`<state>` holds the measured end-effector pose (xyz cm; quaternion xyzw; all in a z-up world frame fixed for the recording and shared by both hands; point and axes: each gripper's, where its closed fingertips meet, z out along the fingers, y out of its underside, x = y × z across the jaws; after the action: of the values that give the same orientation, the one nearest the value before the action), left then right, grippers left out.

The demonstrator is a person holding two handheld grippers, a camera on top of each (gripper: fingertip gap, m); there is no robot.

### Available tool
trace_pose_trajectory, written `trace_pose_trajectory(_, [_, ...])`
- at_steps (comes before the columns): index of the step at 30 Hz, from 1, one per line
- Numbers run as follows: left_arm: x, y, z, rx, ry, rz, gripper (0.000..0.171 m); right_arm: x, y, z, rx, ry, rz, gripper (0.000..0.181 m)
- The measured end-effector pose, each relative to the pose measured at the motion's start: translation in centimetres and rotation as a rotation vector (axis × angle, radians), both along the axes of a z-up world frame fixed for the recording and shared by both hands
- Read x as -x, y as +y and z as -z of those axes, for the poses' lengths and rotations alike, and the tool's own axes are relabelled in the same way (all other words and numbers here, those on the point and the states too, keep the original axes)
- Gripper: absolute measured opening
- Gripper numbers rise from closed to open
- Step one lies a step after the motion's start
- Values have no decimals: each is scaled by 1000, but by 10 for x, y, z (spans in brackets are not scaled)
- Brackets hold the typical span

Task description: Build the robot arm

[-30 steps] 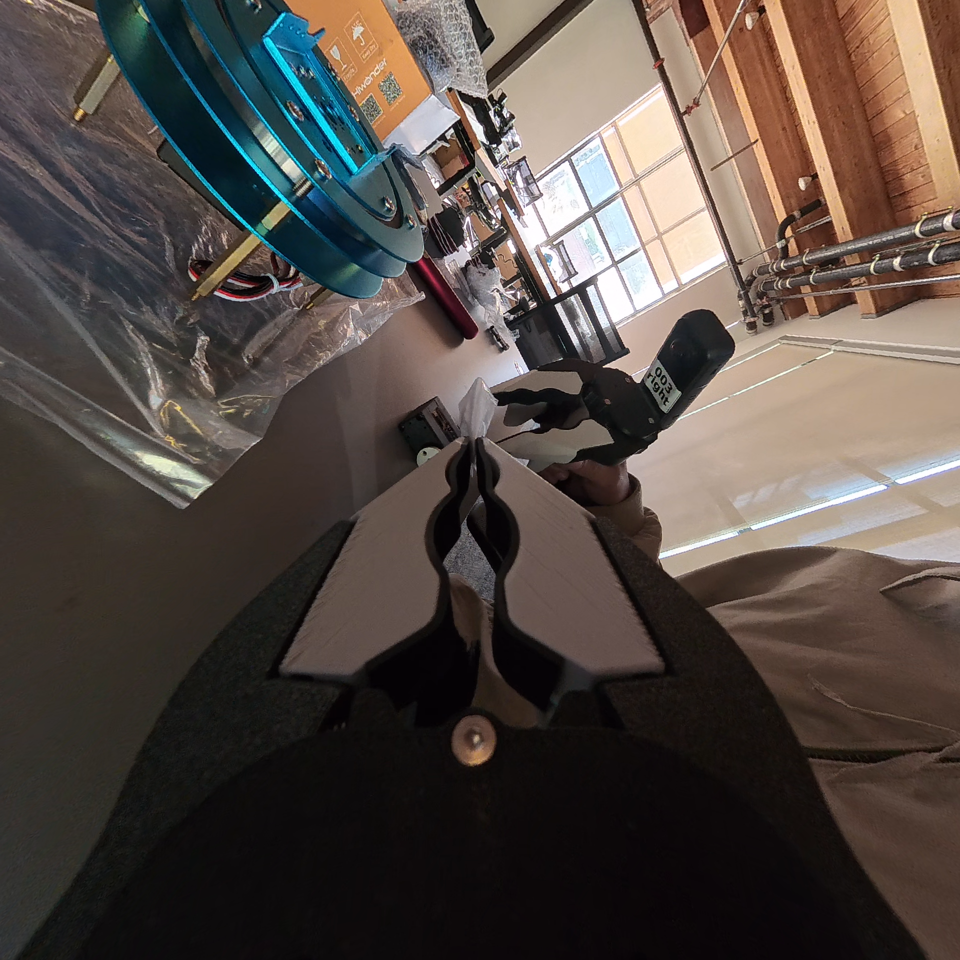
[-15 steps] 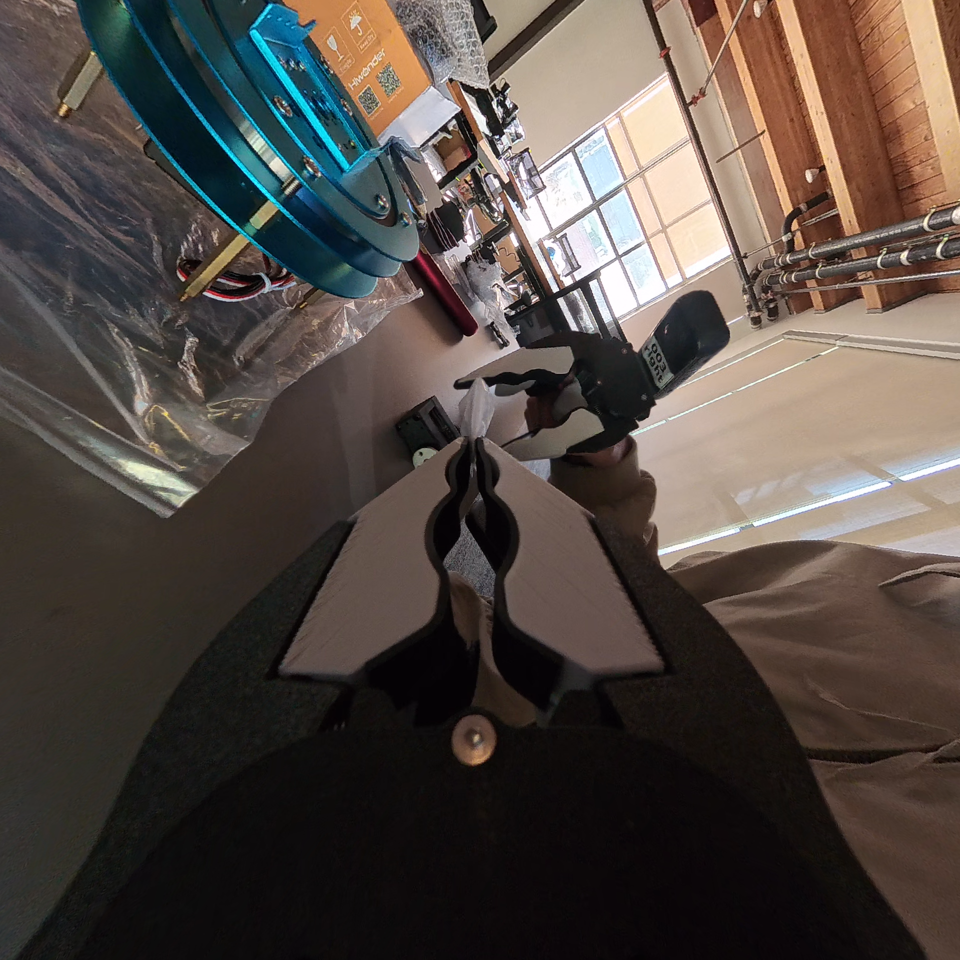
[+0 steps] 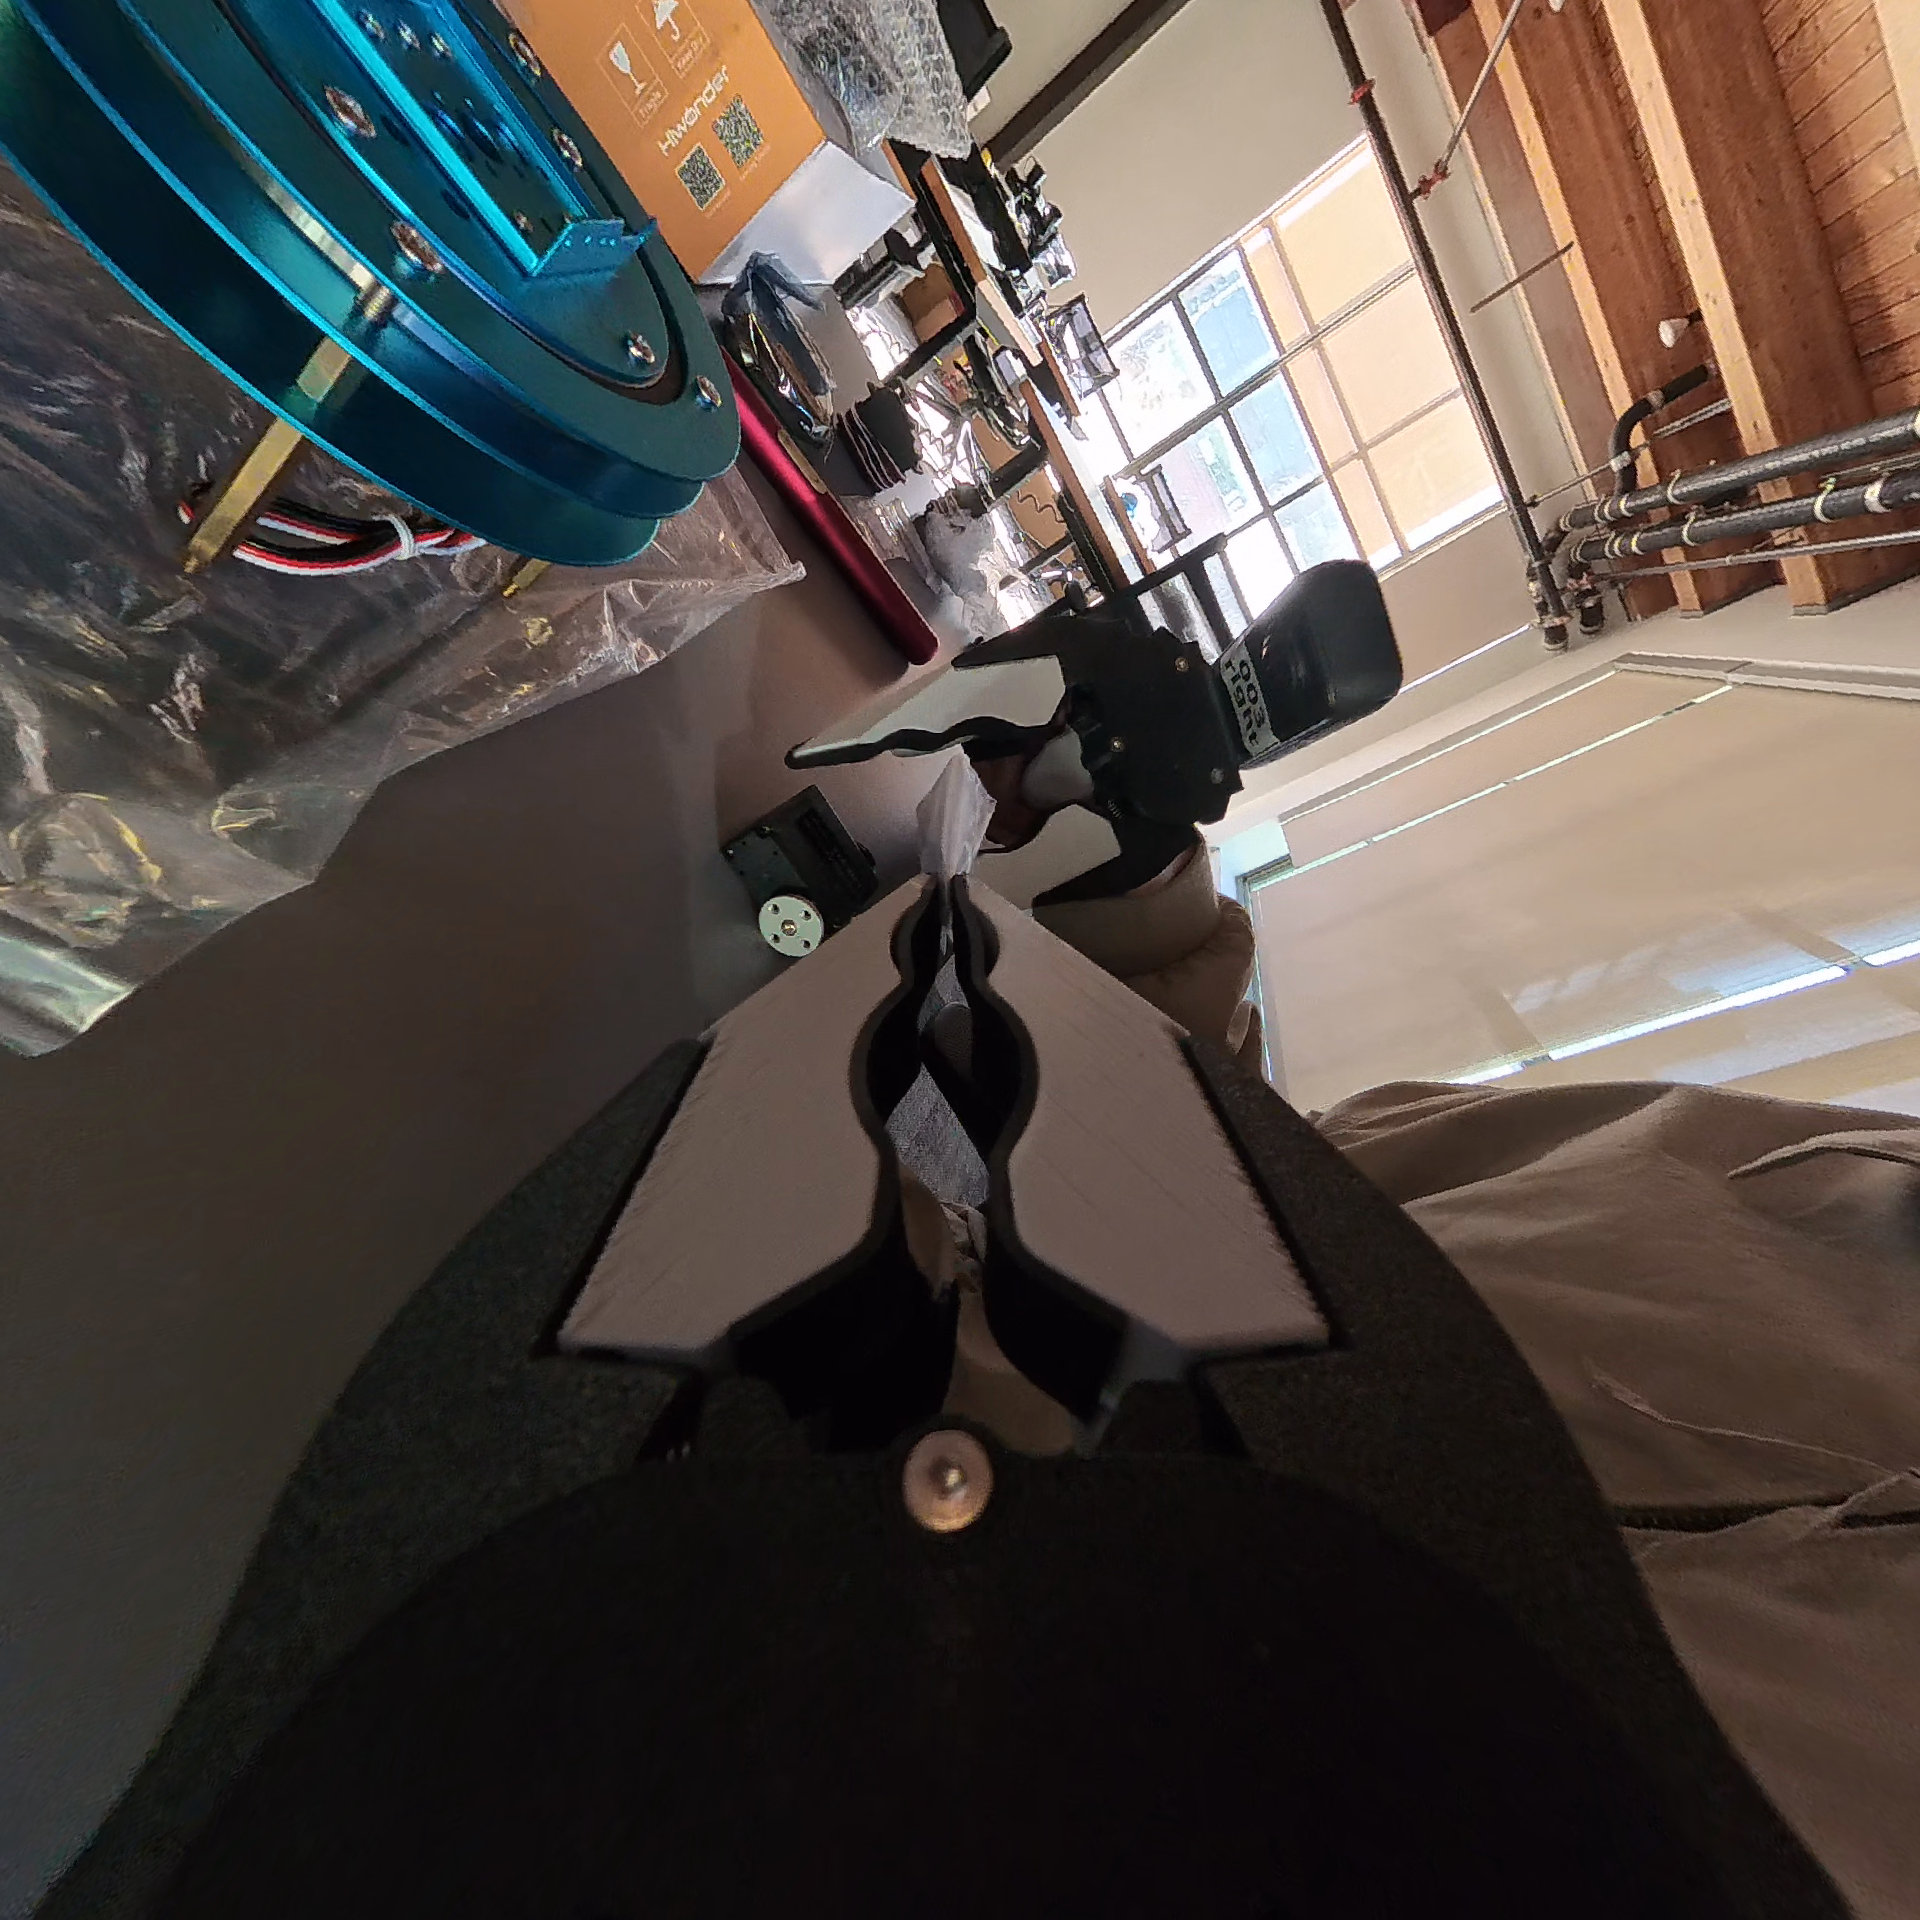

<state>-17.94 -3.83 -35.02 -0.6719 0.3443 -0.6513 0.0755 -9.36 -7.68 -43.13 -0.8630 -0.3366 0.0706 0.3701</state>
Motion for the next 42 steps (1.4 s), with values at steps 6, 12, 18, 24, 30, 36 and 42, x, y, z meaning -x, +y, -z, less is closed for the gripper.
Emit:
trace_pose_trajectory(6, [0, 3, 5, 15, 14, -23, 0, 1, -4, -9, -32, 84, 32, 50])
trace_pose_trajectory(12, [0, 9, 9, 20, 28, -35, 0, -4, -4, -13, -35, 129, 56, 52])
trace_pose_trajectory(18, [-3, 15, 11, 31, 28, -50, 0, -4, -1, -10, -15, 138, 49, 50])
trace_pose_trajectory(24, [-8, 18, 14, 40, 32, -47, 0, -5, 0, -10, -2, 139, 47, 52])
trace_pose_trajectory(30, [-12, 19, 16, 44, 36, -40, 0, -5, 0, -10, 4, 144, 48, 50])
trace_pose_trajectory(36, [-14, 21, 17, 46, 40, -40, 0, -5, 0, -10, 10, 149, 50, 51])
trace_pose_trajectory(42, [-15, 21, 18, 50, 41, -40, 0, -6, 0, -9, 12, 147, 51, 50])
